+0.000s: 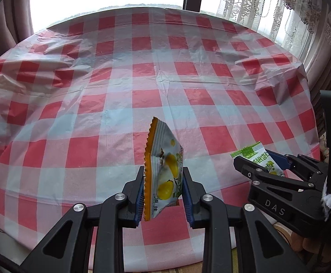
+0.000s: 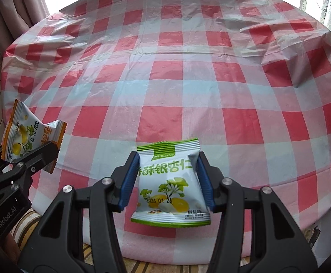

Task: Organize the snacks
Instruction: 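Lift both nut packets and carry them toward the box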

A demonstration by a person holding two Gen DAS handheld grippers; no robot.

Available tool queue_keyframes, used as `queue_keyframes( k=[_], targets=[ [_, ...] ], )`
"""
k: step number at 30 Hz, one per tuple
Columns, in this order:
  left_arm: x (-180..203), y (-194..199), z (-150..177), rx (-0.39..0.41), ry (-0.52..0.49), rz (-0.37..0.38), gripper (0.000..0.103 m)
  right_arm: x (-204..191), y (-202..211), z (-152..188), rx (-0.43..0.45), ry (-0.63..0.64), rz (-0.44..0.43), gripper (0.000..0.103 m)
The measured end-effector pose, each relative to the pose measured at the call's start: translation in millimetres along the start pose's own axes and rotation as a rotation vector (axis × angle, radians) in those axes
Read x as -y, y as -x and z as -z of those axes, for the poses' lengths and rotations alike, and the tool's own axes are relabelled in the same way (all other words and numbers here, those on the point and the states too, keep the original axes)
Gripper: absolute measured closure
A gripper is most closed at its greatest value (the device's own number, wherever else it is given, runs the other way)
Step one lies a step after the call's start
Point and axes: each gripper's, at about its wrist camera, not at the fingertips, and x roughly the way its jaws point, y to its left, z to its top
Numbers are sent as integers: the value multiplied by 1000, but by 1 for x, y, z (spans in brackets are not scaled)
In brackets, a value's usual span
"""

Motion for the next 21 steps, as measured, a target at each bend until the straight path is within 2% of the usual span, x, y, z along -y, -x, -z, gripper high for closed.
queue_keyframes(
  k=[21],
  targets=[
    [54, 22, 13, 12, -132, -22, 73, 45, 50, 34, 28, -79, -14, 49]
  ],
)
